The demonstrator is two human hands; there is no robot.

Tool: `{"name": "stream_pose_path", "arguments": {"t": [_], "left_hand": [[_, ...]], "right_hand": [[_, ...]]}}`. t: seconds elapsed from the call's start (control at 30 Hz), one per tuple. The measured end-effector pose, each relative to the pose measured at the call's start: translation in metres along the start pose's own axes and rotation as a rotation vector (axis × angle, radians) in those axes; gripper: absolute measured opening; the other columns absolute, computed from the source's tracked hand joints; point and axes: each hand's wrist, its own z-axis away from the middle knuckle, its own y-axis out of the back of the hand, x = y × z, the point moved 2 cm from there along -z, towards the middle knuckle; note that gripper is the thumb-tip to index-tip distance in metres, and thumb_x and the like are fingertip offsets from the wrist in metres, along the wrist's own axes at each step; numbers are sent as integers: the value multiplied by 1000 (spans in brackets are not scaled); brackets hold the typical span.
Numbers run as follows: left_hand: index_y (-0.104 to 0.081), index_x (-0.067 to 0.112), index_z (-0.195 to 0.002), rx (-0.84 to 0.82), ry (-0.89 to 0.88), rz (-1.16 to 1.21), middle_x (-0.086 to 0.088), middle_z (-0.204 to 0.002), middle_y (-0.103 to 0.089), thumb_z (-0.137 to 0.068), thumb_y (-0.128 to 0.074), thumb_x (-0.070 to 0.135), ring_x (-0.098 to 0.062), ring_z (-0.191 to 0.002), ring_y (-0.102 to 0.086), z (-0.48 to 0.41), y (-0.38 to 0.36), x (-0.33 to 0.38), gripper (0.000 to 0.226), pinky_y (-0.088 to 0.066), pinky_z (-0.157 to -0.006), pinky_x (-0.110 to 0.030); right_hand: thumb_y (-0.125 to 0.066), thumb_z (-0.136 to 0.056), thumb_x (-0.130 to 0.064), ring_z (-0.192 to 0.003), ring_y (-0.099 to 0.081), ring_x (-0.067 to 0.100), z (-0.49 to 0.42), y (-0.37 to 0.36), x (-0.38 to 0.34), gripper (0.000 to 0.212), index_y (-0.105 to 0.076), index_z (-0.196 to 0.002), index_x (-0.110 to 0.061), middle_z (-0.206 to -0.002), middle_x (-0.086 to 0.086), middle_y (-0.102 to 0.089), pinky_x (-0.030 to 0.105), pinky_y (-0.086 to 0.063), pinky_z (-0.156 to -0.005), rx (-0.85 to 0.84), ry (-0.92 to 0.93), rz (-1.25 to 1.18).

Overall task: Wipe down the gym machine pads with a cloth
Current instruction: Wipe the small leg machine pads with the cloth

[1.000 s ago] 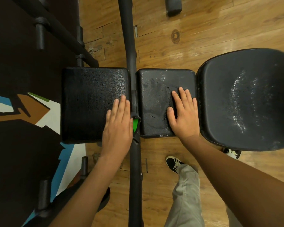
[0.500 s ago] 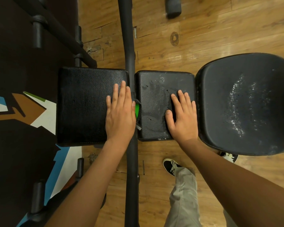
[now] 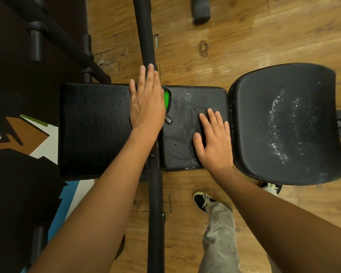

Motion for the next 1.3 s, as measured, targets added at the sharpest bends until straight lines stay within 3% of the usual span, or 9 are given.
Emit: {"name": "stream_pose_path", "arguments": {"t": [0.23, 0.5, 0.73, 1.03, 1.17, 1.3], "left_hand": [[-22, 10, -160, -61, -58, -92, -7, -170, -9, -110, -32, 26, -25, -157, -4, 83, -3, -1, 54, -6, -125, -49], [-18, 11, -161, -46, 3, -28, -6, -171, -5, -111, -28, 28, -24, -157, 2, -7, 4, 1, 54, -1, -126, -49], [-21, 9, -160, -95, -112, -125, -9, -169, -10, -109, -31, 30, -25, -156, -5, 104, 4, 4, 56, -3, -123, -49], [-15, 5, -161, -70, 8, -16, -12, -170, -3, -111, -27, 25, -25, -157, 2, -13, 4, 10, 55, 2, -125, -46], [-13, 6, -161, -93, -57, 16, -12, -170, -1, -111, -27, 26, -24, -157, 2, 37, 3, 10, 56, -3, -128, -43], [-14, 4, -159, -111, -146, -99, -16, -167, -4, -110, -28, 29, -28, -156, -3, 110, 0, 11, 57, -5, -126, -44]], "right_hand": [[-42, -103, -39, -158, -11, 21, 0, -1, 0, 57, -39, -157, -19, -168, 3, -27, 50, -11, -128, 1, -6, -10], [-42, -102, -40, -158, -13, 21, 0, -2, 1, 58, -41, -156, -18, -167, 4, -28, 48, -9, -128, 19, 1, -9], [-41, -103, -41, -158, -11, 20, 0, 0, 1, 58, -39, -156, -19, -168, 3, -27, 50, -11, -128, 4, 2, -7], [-41, -103, -40, -158, -12, 20, 0, -1, 1, 57, -40, -156, -19, -168, 3, -27, 49, -10, -128, 15, 5, 0], [-40, -103, -40, -158, -11, 20, 0, 0, 1, 58, -39, -156, -19, -168, 3, -27, 49, -9, -128, 5, 3, -7], [-42, -103, -39, -158, -13, 22, -1, -1, 2, 57, -42, -155, -17, -167, 5, -29, 51, -13, -127, 19, 8, -13]]}}
